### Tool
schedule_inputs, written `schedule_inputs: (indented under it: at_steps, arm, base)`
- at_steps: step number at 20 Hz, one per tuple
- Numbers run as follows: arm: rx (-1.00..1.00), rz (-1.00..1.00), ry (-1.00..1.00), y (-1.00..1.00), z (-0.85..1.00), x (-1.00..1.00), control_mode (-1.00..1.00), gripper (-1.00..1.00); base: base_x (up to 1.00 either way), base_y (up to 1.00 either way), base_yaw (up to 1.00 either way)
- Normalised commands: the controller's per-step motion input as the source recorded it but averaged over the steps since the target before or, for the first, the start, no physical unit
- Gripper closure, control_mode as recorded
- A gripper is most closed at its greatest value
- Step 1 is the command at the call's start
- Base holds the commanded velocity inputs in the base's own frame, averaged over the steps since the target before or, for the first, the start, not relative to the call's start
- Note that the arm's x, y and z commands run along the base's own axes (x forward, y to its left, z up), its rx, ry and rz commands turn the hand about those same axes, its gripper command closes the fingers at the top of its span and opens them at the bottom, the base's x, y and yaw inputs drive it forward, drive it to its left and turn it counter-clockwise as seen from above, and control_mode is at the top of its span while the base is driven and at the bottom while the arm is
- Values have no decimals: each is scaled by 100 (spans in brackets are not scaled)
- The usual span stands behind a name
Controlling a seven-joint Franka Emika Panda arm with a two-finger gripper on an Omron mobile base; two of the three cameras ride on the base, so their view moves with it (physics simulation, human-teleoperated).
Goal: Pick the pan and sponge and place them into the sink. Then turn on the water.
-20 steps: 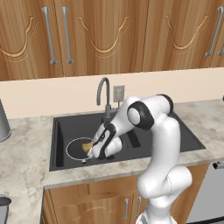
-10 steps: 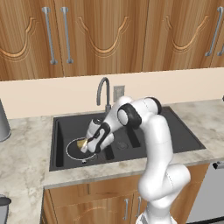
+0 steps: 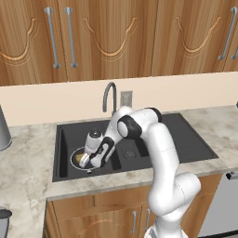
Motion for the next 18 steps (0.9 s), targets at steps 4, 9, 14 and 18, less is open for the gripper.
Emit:
schedule_inputs:
  at_steps: [4,9,14,18]
  arm:
    - [0,0,0,1,-18,19,-100,100]
    - [0,-2,0,2,-14,39,-100,100]
    - [0,-2,1,2,-6,33,-100,100]
    - [1,-2,5,0,13,4,-100,-100]
  base:
    - [0,0,0]
    - [0,0,0]
    - [0,0,0]
    - [0,0,0]
